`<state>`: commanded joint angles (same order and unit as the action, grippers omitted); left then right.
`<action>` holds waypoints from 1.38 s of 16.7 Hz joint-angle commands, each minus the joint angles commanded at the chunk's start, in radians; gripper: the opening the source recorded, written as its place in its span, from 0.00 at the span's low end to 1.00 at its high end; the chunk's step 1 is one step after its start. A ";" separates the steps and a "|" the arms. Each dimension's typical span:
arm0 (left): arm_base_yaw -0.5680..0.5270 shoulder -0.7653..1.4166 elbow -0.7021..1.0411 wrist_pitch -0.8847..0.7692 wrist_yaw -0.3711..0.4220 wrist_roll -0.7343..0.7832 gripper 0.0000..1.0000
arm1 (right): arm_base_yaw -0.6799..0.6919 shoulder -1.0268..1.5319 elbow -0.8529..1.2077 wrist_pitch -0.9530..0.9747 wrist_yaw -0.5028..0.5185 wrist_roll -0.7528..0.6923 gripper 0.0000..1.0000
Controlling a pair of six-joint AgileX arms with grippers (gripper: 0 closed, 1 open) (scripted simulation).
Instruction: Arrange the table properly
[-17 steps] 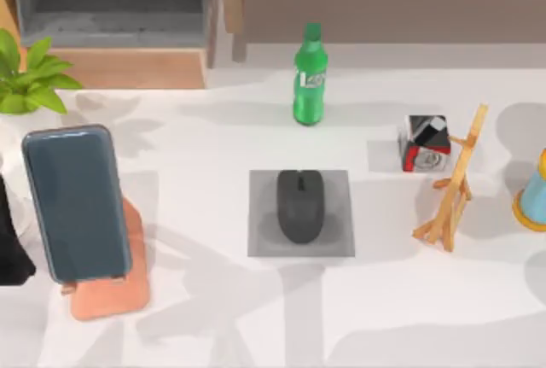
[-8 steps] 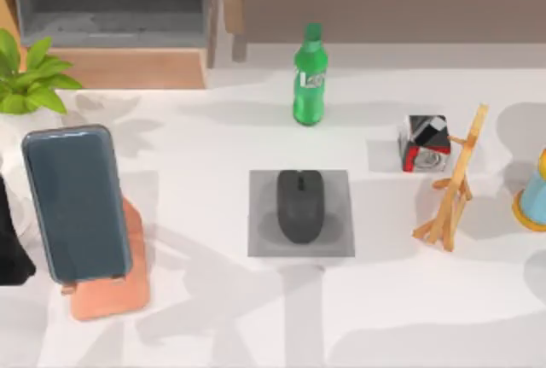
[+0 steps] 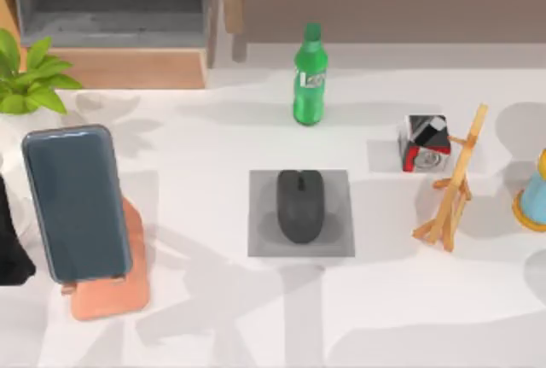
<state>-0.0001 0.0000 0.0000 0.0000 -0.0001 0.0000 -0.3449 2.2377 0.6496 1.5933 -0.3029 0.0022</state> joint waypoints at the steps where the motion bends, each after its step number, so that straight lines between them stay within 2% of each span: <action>1: 0.000 0.000 0.000 0.000 0.000 0.000 1.00 | 0.000 0.000 0.000 0.000 0.000 0.000 0.00; 14: 0.000 0.000 0.000 0.000 0.000 0.000 1.00 | 0.004 -0.073 0.016 -0.032 0.014 0.001 0.00; 18: 0.000 0.000 0.000 0.000 0.000 0.000 1.00 | 0.045 -0.191 0.081 -0.059 0.098 -0.008 0.00; 23: 0.000 0.000 0.000 0.000 0.000 0.000 1.00 | 0.165 -0.315 0.206 -0.199 0.265 -0.023 0.00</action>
<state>-0.0001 0.0000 0.0000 0.0000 -0.0001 0.0000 -0.1795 1.9228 0.8551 1.3948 -0.0383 -0.0204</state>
